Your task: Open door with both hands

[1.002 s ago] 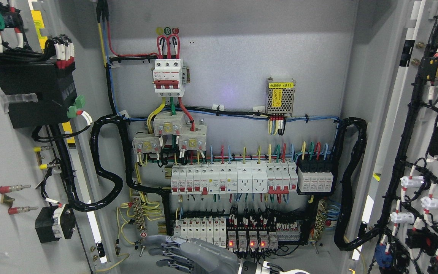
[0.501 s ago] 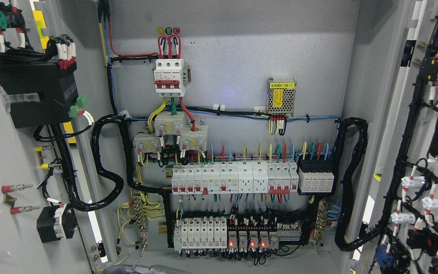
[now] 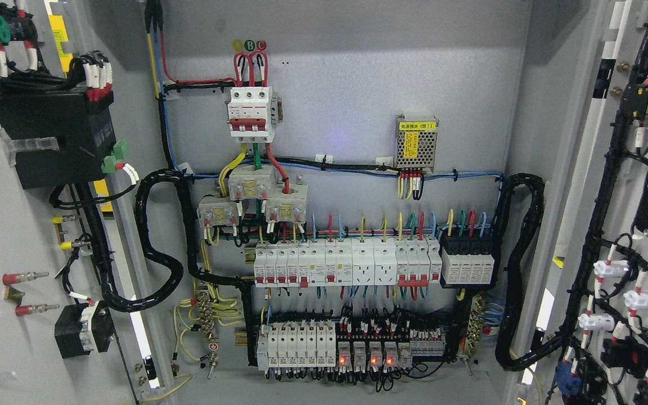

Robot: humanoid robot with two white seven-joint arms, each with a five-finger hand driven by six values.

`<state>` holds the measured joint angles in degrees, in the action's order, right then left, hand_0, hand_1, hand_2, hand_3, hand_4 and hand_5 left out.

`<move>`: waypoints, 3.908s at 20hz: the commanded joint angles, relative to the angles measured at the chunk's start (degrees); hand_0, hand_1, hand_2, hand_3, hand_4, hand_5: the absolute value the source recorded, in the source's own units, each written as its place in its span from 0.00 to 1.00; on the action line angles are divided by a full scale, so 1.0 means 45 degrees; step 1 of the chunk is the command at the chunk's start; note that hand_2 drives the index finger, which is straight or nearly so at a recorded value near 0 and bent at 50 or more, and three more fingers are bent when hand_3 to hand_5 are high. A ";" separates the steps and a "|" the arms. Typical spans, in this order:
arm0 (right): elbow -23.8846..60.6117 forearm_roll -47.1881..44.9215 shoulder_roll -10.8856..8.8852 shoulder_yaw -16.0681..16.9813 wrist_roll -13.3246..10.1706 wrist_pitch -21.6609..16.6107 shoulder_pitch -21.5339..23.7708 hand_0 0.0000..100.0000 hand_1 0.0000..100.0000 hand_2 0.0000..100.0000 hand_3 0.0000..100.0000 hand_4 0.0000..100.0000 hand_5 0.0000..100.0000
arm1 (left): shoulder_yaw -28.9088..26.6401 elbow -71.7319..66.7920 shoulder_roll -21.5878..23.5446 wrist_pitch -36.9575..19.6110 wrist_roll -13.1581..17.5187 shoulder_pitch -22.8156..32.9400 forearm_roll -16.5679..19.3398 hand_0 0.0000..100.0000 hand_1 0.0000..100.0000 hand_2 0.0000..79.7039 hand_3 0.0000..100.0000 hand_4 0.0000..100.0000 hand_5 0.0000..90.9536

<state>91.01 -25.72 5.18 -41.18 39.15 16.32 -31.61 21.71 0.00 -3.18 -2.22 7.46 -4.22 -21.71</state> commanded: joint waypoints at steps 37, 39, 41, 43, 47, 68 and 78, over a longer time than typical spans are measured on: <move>-0.1220 0.0168 0.0745 -0.1338 -0.0205 -0.0169 -0.1276 0.22 0.11 0.00 0.00 0.00 0.00 | 0.0000 -0.0195 0.0002 0.0004 0.0003 0.0001 0.0000 0.00 0.00 0.00 0.07 0.00 0.00; -0.1200 0.0188 0.0744 -0.1260 -0.0205 -0.0150 -0.1179 0.22 0.11 0.00 0.00 0.00 0.00 | 0.0000 -0.0195 0.0002 0.0004 0.0003 0.0001 0.0000 0.00 0.00 0.00 0.07 0.00 0.00; -0.1142 0.0188 0.0706 -0.1085 -0.0205 -0.0149 -0.0965 0.22 0.11 0.00 0.00 0.00 0.00 | 0.0000 -0.0195 0.0002 0.0004 0.0003 0.0001 0.0000 0.00 0.00 0.00 0.07 0.00 0.00; -0.0948 0.0208 0.0589 -0.0734 -0.0205 -0.0091 -0.0536 0.22 0.11 0.00 0.00 0.00 0.00 | 0.0000 -0.0195 0.0002 0.0004 0.0003 0.0001 0.0000 0.00 0.00 0.00 0.07 0.00 0.00; -0.0382 0.0227 -0.0268 0.0378 -0.0205 -0.0188 0.0246 0.22 0.11 0.00 0.00 0.00 0.00 | 0.0000 -0.0195 0.0002 0.0004 0.0003 -0.0018 0.0000 0.00 0.00 0.00 0.07 0.00 0.00; 0.4463 0.1360 -0.3162 0.4834 -0.4697 -0.1299 0.6474 0.22 0.11 0.00 0.00 0.00 0.00 | -0.0272 1.4933 0.1973 -0.0211 0.0430 0.3242 0.0195 0.00 0.00 0.00 0.07 0.00 0.00; 0.4660 0.1301 -0.3631 0.7272 -0.4677 -0.4130 1.0147 0.22 0.11 0.00 0.00 0.00 0.00 | -0.1679 2.1149 0.2736 -0.0093 0.0960 0.4220 0.0176 0.00 0.00 0.00 0.06 0.00 0.00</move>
<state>108.24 -19.94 -8.29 -19.85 18.10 0.96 5.68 18.04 62.66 4.33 -2.58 11.69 12.09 -20.92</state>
